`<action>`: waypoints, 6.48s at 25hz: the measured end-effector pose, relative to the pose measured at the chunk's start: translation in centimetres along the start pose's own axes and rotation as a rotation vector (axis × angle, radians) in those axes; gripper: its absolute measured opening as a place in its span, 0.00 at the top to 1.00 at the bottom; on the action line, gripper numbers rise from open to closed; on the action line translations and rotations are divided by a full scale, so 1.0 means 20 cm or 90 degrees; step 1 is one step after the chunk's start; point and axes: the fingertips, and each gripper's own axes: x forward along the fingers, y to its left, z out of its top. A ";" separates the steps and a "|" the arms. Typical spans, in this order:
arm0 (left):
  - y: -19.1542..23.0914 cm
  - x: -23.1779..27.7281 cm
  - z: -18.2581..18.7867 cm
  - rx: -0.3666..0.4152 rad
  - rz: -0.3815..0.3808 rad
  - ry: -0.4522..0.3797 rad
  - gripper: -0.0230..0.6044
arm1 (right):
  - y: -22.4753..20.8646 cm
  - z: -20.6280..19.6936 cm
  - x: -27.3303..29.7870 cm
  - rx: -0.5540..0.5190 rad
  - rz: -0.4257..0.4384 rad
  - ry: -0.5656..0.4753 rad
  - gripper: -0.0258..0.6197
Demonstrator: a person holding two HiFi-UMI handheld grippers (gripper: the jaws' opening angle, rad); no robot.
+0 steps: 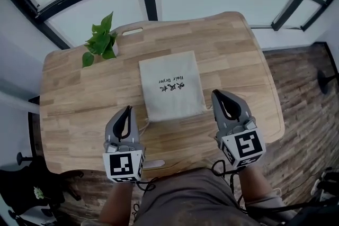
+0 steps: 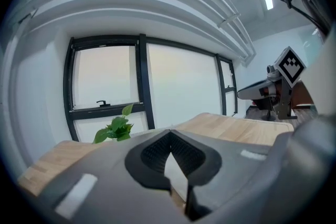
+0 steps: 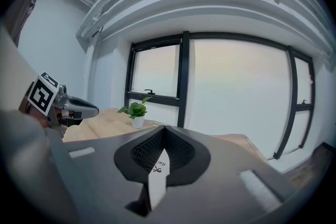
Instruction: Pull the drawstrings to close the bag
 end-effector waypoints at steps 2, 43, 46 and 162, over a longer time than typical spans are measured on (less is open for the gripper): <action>-0.01 0.04 -0.06 -0.010 -0.005 0.021 0.95 | -0.01 -0.05 0.03 0.002 0.012 0.011 0.91; -0.23 0.14 -1.14 0.061 -0.221 0.346 0.77 | 0.03 -1.27 0.16 -0.294 0.372 0.398 0.77; -0.23 0.14 -1.14 0.073 -0.235 0.360 0.83 | 0.04 -1.27 0.17 -0.307 0.376 0.406 0.81; -0.20 0.19 -1.17 0.124 -0.384 0.502 0.95 | 0.18 -1.29 0.18 -0.193 0.378 0.536 0.91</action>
